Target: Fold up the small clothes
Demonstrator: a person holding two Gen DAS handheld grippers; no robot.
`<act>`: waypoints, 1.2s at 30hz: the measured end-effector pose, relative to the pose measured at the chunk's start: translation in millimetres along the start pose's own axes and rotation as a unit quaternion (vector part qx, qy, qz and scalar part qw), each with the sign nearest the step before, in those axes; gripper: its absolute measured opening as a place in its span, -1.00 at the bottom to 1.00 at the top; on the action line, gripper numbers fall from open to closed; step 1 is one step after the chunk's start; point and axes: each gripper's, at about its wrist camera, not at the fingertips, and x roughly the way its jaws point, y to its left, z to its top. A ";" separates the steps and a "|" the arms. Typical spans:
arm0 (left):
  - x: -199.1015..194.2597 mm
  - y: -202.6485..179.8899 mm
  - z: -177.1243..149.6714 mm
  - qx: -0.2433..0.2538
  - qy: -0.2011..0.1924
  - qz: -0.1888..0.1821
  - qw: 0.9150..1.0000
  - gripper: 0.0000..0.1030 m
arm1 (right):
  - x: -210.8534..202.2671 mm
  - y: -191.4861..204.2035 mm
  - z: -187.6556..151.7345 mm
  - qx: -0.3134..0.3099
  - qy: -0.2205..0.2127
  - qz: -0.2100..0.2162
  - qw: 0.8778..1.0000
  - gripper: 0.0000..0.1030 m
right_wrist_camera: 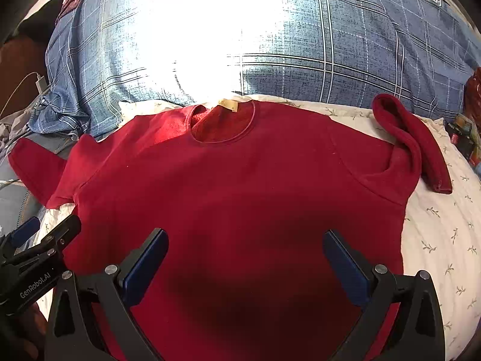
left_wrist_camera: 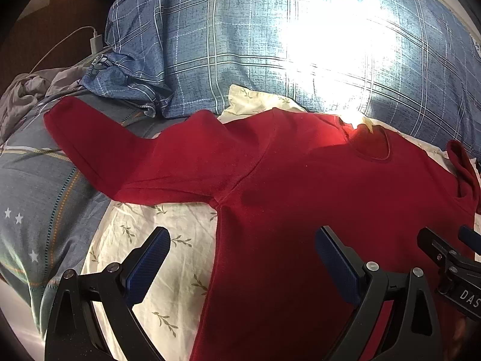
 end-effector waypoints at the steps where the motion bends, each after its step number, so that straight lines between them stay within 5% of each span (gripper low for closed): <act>1: 0.0 0.4 0.1 -0.001 0.000 0.000 1.000 0.88 | 0.4 0.8 0.1 0.000 0.000 0.001 1.000 0.99; 36: -0.2 13.5 3.8 -0.012 -0.001 0.004 1.000 0.89 | 6.0 19.1 1.4 -0.030 0.004 0.008 0.999 0.99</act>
